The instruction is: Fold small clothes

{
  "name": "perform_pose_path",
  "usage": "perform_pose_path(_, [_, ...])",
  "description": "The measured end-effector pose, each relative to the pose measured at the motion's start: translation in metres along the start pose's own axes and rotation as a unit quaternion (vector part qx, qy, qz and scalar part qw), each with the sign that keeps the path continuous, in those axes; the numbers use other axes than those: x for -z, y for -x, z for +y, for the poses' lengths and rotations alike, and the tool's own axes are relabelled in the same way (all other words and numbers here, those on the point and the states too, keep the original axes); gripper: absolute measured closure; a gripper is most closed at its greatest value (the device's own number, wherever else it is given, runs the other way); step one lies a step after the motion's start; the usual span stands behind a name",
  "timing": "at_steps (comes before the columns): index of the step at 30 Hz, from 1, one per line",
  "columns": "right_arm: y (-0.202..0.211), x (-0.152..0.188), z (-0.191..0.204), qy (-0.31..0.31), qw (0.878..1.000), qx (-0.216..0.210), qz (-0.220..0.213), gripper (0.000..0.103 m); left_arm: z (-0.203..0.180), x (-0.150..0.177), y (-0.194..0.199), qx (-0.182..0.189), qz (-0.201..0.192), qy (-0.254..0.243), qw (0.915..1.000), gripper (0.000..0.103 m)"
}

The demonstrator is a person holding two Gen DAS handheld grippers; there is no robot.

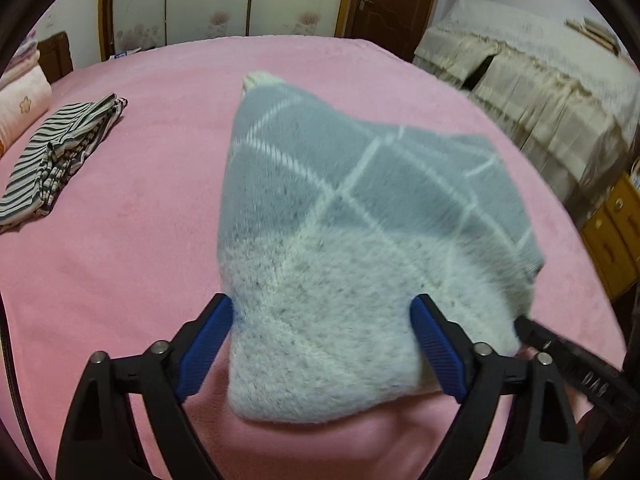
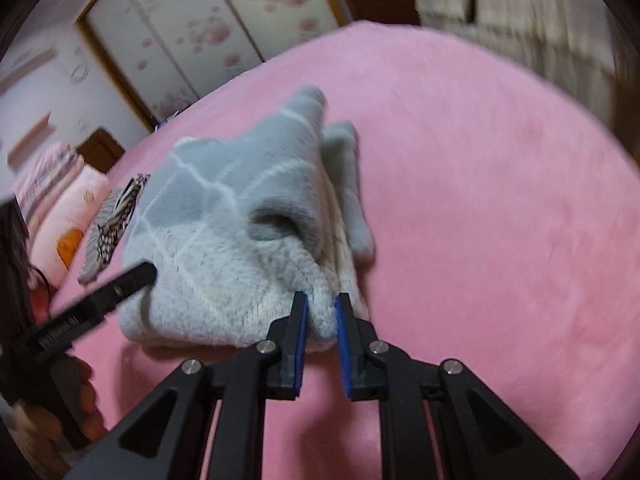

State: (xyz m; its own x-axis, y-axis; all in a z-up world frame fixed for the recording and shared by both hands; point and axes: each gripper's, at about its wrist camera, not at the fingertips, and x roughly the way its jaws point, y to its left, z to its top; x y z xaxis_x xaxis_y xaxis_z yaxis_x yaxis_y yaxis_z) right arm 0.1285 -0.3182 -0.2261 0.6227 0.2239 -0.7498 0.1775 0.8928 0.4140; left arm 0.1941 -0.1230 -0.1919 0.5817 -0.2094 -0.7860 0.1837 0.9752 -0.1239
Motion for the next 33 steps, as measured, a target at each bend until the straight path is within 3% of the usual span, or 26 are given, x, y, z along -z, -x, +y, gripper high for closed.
perform_pose_path(5, [-0.001, -0.001, 0.002, 0.009, 1.0, 0.001, -0.002, 0.088, 0.008, 0.0, -0.002, 0.014, -0.001, 0.016, 0.9998, 0.012])
perform_pose_path(9, [0.013, -0.007, 0.009, 0.019, 1.0, -0.006, 0.0, 0.073, 0.011, -0.003, 0.007, 0.02, -0.003, 0.019, 0.9996, 0.012])
perform_pose_path(17, [0.058, -0.045, 0.052, 0.075, 0.994, -0.022, -0.076, 0.07, 0.002, -0.027, 0.05, 0.032, -0.027, -0.02, 0.9989, 0.01])
perform_pose_path(22, [0.035, -0.074, 0.096, 0.14, 0.986, -0.034, -0.081, 0.07, 0.0, -0.057, 0.055, 0.039, -0.056, -0.022, 0.9974, 0.005])
perform_pose_path(25, [0.005, -0.085, 0.106, 0.162, 0.984, -0.042, -0.064, 0.07, 0.002, -0.075, 0.041, 0.072, -0.06, -0.011, 0.9955, 0.004])
perform_pose_path(26, [-0.005, -0.088, 0.106, 0.163, 0.984, -0.043, -0.055, 0.071, 0.002, -0.08, 0.035, 0.079, -0.062, -0.006, 0.995, 0.004])
perform_pose_path(28, [-0.029, -0.093, 0.096, 0.163, 0.986, -0.035, -0.027, 0.089, 0.0, -0.085, 0.02, 0.101, -0.059, -0.007, 0.9931, 0.004])
perform_pose_path(30, [-0.048, -0.094, 0.081, 0.155, 0.988, 0.004, -0.013, 0.103, -0.002, -0.085, -0.002, 0.103, -0.041, -0.008, 0.9938, 0.004])
perform_pose_path(31, [-0.056, -0.095, 0.07, 0.146, 0.989, 0.024, -0.012, 0.103, -0.001, -0.084, -0.013, 0.097, -0.03, -0.008, 0.9948, 0.005])
perform_pose_path(33, [-0.063, -0.093, 0.049, 0.118, 0.993, 0.014, -0.008, 0.103, -0.003, -0.079, -0.027, 0.092, -0.027, -0.02, 0.9951, 0.007])
